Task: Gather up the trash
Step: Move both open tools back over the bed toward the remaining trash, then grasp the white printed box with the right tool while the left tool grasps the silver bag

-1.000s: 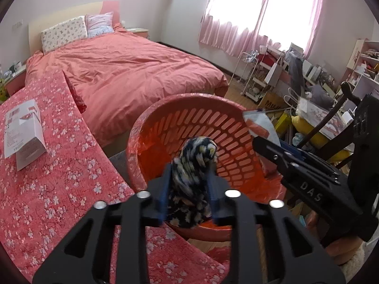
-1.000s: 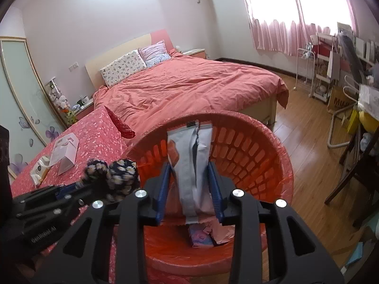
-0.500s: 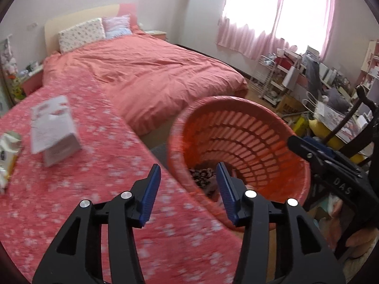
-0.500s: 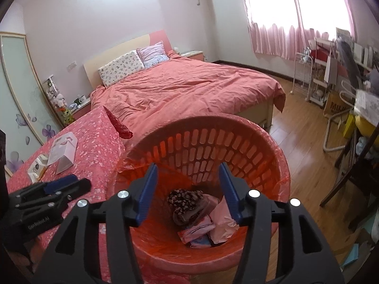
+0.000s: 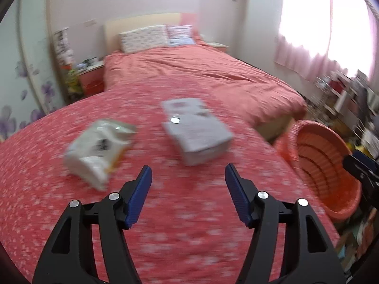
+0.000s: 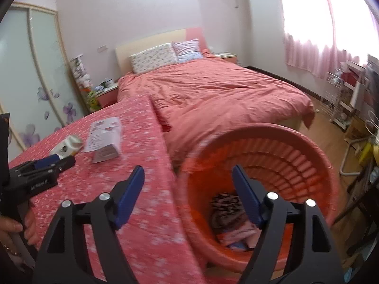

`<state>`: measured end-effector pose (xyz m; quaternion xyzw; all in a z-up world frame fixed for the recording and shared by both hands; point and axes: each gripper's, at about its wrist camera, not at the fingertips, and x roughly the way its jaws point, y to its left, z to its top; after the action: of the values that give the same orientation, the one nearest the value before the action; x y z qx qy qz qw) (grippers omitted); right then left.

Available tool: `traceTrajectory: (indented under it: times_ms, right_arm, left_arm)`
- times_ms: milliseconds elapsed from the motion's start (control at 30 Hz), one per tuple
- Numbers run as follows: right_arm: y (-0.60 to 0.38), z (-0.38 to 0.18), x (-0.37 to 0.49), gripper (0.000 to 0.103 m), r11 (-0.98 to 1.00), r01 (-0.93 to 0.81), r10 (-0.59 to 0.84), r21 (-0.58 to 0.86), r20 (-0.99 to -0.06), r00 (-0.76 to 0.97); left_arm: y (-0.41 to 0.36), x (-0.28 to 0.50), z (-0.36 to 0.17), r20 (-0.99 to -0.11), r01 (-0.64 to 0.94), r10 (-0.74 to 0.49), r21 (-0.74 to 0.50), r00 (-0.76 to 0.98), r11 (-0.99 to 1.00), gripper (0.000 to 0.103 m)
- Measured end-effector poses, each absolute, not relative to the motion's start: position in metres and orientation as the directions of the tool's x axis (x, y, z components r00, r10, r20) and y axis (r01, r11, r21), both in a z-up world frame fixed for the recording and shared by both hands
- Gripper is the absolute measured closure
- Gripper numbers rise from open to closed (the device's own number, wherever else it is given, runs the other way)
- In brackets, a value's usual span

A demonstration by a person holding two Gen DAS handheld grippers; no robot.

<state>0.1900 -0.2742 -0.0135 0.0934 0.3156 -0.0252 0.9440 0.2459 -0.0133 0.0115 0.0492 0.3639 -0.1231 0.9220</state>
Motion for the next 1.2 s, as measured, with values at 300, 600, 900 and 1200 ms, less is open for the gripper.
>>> traceTrajectory:
  times_ms: [300,600,900,1200]
  right_arm:
    - [-0.194,-0.011,0.238,0.011,0.991,0.003,0.081,0.135,-0.612,0.787]
    - [-0.118,-0.022,0.322,0.006,1.000,-0.005,0.015,0.016,-0.670,0.743]
    - [-0.100,-0.047,0.371,0.006,0.999,0.030,-0.045,-0.033,-0.741,0.670]
    - [-0.110,-0.053,0.370,0.031,0.999,0.022,0.008,0.029,-0.767,0.641]
  left_arm:
    - [0.080,0.258,0.018,-0.666,0.075,-0.056,0.000,0.744,0.997,0.033]
    - [0.136,0.272,0.011,-0.677,0.001,-0.024,-0.035,0.735,0.999,0.031]
    - [0.150,0.285,0.007,-0.683,0.019,-0.055,-0.061,0.728,0.998,0.031]
    - [0.140,0.293,0.001,-0.700,0.047,-0.078,-0.064,0.710,0.997,0.030]
